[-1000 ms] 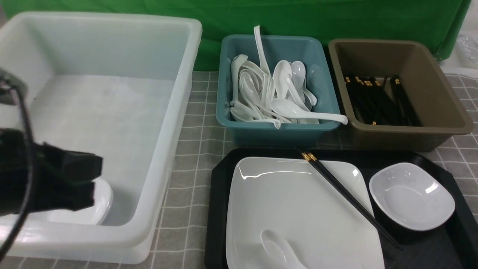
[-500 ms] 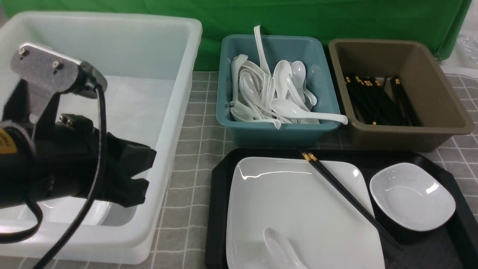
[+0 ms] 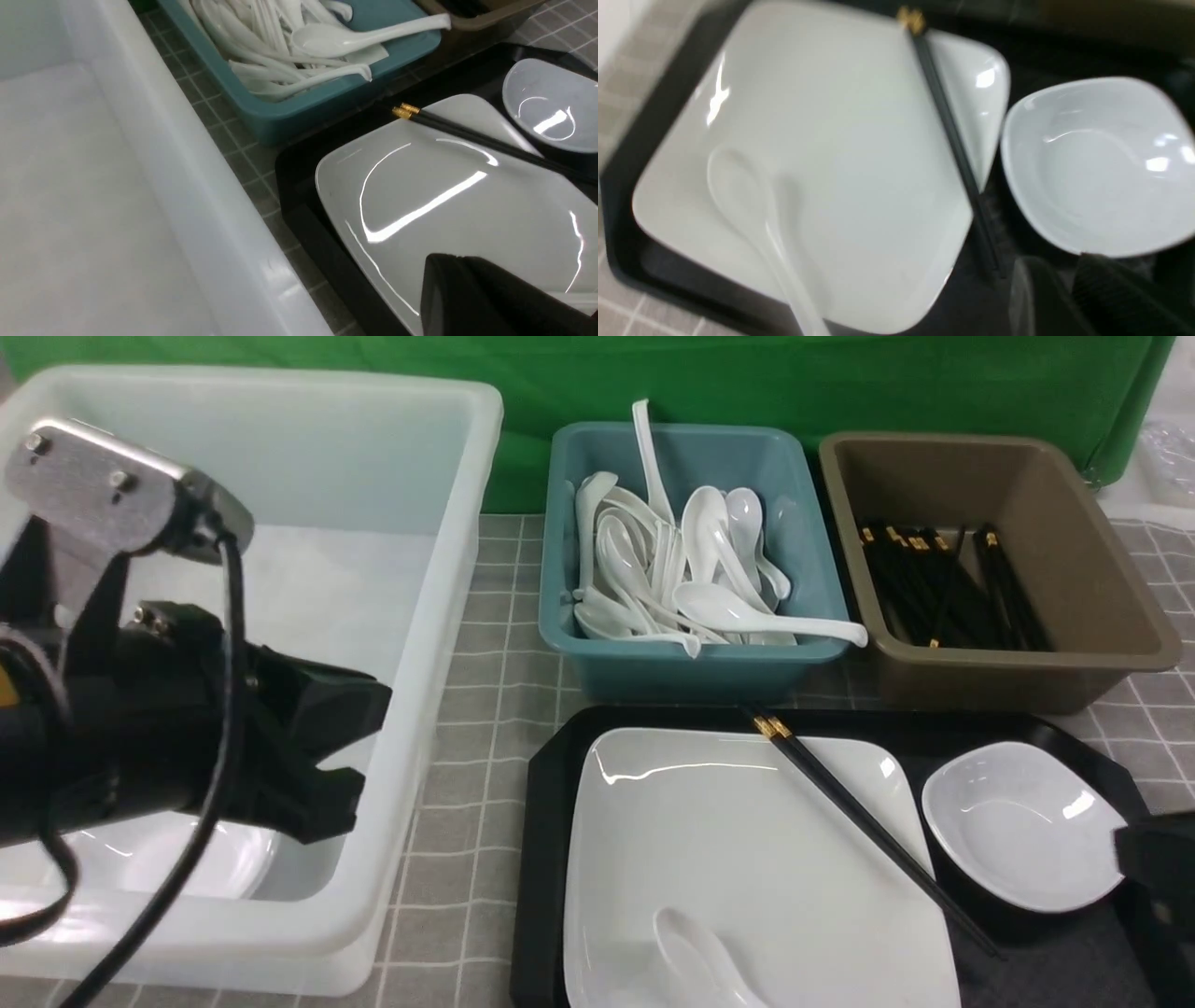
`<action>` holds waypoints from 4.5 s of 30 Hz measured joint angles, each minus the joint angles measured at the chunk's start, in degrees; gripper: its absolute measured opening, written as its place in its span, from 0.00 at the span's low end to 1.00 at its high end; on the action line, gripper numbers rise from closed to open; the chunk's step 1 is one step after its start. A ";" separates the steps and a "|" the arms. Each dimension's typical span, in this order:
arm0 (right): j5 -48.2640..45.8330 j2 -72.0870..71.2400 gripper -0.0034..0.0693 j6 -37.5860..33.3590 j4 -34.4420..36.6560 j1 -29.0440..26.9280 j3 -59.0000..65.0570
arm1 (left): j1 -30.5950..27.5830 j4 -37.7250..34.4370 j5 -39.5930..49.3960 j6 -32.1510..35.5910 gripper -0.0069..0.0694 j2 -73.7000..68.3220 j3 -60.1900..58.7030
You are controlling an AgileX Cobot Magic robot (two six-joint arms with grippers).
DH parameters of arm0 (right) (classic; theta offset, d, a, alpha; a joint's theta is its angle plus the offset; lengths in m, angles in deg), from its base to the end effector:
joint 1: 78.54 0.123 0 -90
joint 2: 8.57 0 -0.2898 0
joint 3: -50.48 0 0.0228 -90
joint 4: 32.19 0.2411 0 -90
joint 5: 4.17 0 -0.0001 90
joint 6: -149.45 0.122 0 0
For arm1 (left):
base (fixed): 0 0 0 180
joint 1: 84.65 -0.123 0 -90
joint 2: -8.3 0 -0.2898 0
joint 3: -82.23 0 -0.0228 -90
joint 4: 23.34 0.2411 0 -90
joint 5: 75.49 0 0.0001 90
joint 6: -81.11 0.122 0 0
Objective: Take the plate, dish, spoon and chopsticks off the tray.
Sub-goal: Use the right arm to grab a pair of chopsticks from the plate, then use the right arm to put the chopsticks into the small storage box on the right, then use the right arm to grab a small plate from the dinner plate, then use the right arm to put the small plate into the large storage box on the left
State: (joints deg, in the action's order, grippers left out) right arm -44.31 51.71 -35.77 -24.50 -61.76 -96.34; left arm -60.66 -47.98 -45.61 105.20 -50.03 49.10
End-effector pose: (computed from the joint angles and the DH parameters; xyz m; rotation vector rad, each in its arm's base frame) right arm 0.1757 0.0640 0.2994 -0.3705 2.3080 0.2527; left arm 0.1667 -0.1020 0.3283 0.6035 2.0074 -0.4464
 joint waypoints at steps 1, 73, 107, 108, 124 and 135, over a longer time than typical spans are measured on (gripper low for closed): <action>-1.17 4.65 0.26 -0.51 -0.06 0.96 -2.78 | 0.00 -0.78 0.00 1.18 0.12 1.06 0.00; 9.82 63.48 0.66 -9.38 13.16 -14.78 -56.51 | 0.00 -4.82 2.65 7.74 0.12 23.68 0.00; 7.26 36.05 0.72 -9.26 -31.12 7.93 -0.88 | 0.00 -1.36 5.08 7.28 0.12 23.68 0.00; 7.94 37.74 0.70 -9.13 -32.42 7.93 -0.88 | 0.00 -1.36 5.23 7.28 0.12 23.68 0.00; 6.95 37.64 0.17 -8.19 -34.75 8.06 -3.65 | 0.00 -1.31 5.62 7.21 0.12 23.68 0.00; -13.01 19.66 0.14 -2.53 -21.05 20.49 -24.02 | 0.00 0.65 5.66 5.12 0.12 23.68 0.00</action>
State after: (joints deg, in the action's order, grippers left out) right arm -57.32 71.37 -38.30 -45.55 -41.27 -120.36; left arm -60.66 -47.32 -39.94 110.32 -26.35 49.10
